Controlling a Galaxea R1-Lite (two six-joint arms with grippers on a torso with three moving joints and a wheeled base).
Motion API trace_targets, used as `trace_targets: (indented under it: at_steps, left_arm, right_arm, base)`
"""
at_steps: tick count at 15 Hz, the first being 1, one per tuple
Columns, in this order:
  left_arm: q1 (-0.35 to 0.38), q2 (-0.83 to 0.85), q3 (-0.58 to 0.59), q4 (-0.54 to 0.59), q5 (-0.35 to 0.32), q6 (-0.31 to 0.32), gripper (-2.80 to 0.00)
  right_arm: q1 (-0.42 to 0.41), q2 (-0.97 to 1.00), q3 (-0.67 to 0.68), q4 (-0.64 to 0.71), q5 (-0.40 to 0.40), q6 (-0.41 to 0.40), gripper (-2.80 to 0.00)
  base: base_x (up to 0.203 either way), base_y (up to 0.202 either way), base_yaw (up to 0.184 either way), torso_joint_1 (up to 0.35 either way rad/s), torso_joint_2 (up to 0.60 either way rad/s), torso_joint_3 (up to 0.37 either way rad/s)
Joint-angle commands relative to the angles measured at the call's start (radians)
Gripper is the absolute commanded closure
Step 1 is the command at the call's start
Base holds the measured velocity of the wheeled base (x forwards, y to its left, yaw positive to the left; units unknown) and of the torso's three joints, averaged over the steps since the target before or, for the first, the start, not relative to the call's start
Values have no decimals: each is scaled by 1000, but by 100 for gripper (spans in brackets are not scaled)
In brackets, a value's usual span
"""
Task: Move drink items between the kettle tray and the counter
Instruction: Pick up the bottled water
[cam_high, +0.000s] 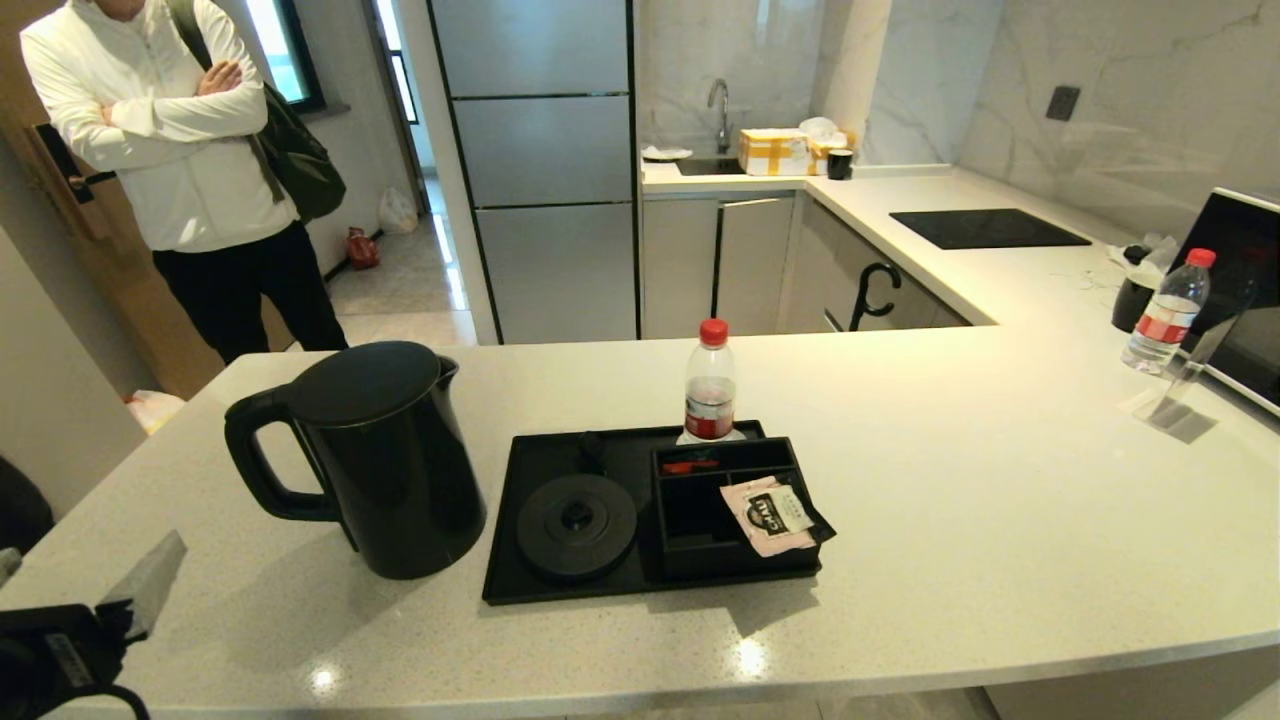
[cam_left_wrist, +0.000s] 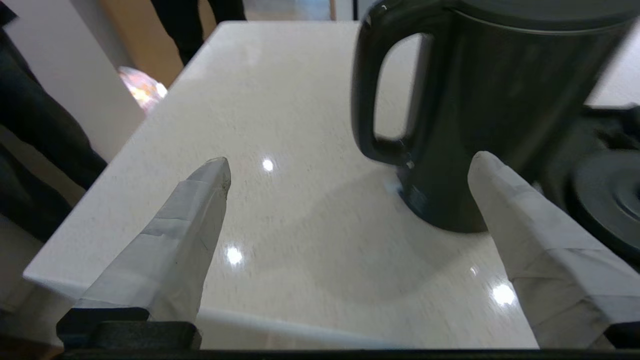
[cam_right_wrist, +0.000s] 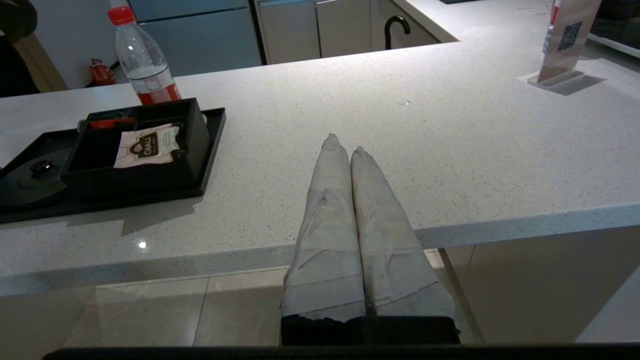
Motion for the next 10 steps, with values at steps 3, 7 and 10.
trace_targets:
  at_steps: [3, 7, 10]
  left_arm:
    - [2, -335, -205, 577, -81, -19, 0]
    - [2, -427, -341, 746, -102, -41, 0]
    - [2, -474, -578, 1033, -181, -127, 0]
  right_arm:
    - [1, 2, 32, -1, 0, 0, 0]
    - [1, 2, 32, -1, 0, 0, 0]
    - [1, 2, 32, -1, 0, 0, 0]
  base:
    - [0, 0, 0, 0, 0, 0]
    - [0, 0, 0, 0, 0, 0]
    - [0, 0, 0, 0, 0, 0]
